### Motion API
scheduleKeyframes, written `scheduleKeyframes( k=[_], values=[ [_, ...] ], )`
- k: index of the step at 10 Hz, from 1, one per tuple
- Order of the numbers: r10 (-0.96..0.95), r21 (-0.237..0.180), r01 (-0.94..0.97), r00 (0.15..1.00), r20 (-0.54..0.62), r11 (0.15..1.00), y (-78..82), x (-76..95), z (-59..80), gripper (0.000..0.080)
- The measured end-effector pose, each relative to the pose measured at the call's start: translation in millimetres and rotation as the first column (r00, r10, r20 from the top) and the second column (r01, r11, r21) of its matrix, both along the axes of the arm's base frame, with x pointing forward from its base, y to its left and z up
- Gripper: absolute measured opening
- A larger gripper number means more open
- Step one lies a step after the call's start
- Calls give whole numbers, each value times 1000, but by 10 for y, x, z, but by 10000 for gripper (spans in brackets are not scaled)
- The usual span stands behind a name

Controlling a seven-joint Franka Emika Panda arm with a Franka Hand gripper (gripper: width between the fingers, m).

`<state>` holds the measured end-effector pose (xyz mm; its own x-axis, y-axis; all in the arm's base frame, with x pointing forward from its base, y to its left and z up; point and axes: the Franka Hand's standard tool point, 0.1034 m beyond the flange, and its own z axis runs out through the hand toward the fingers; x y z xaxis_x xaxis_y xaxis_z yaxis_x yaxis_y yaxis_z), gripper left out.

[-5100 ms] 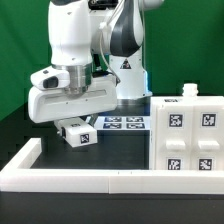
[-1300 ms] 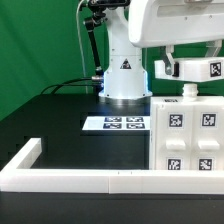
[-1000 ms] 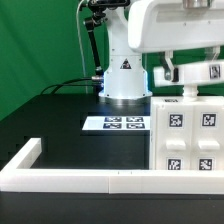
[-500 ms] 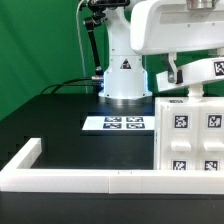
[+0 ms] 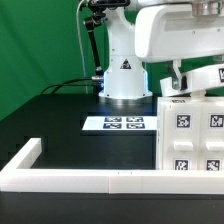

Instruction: Assemble cabinet

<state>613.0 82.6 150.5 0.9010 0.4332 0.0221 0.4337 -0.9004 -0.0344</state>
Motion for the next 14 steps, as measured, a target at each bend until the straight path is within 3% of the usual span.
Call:
scheduleKeyframes(
  k=[5,6,7,8,11,14],
  values=[
    [2,1,-2,1000,16,1000,-1,28,-47,546],
    [2,1,-2,1000,15,1000,-2,27,-50,601],
    [2,1,-2,1000,15,1000,-3,27,-51,752],
    [2,1,-2,1000,15,1000,-4,27,-51,788],
    [11,3,-11,1000,18,1000,-15,36,-35,798],
    [29,7,-29,997,70,1000,-93,76,93,797]
  ],
)
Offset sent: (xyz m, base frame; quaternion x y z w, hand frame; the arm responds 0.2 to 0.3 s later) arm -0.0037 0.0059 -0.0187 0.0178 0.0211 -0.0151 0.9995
